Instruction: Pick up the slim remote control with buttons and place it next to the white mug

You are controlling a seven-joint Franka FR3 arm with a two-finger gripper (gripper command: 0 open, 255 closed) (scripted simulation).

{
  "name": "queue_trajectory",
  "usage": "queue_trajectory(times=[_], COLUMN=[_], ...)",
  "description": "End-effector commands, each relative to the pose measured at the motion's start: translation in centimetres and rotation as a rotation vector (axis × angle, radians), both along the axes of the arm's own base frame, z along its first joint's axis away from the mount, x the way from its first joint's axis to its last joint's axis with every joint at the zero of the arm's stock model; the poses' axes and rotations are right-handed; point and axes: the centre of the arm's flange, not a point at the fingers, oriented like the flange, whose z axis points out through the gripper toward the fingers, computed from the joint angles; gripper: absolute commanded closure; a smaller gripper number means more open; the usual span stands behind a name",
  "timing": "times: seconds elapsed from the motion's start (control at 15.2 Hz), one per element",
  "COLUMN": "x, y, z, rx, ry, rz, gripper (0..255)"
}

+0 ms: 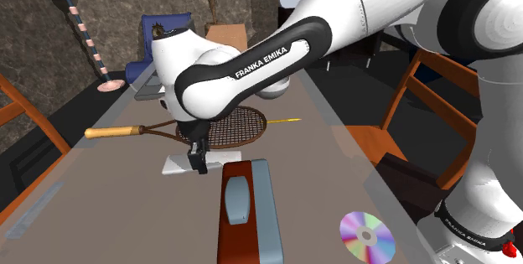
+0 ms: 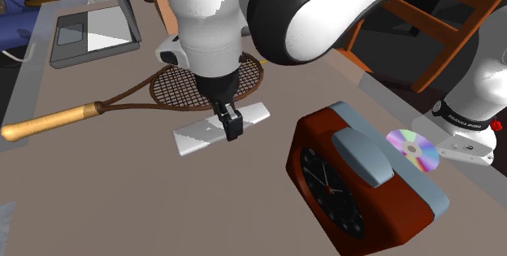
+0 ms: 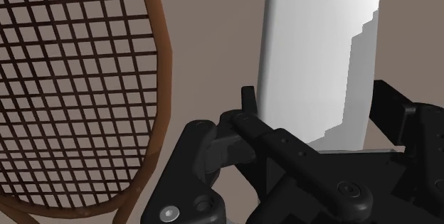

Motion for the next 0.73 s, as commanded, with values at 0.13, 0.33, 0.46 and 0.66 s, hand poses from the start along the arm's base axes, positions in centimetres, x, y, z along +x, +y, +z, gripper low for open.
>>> queue_trajectory(times=[0.13,0.33,0.46,0.66], x=[0.0,0.0,0.0,0.0], y=[0.0,0.0,0.0,0.0], z=[2.3,3.8,4.9,6.5], rx=[0.000,0.000,0.000,0.000], ry=[0.000,0.000,0.000,0.000], rz=[0.000,0.000,0.000,0.000], gripper=[255,255,255,255])
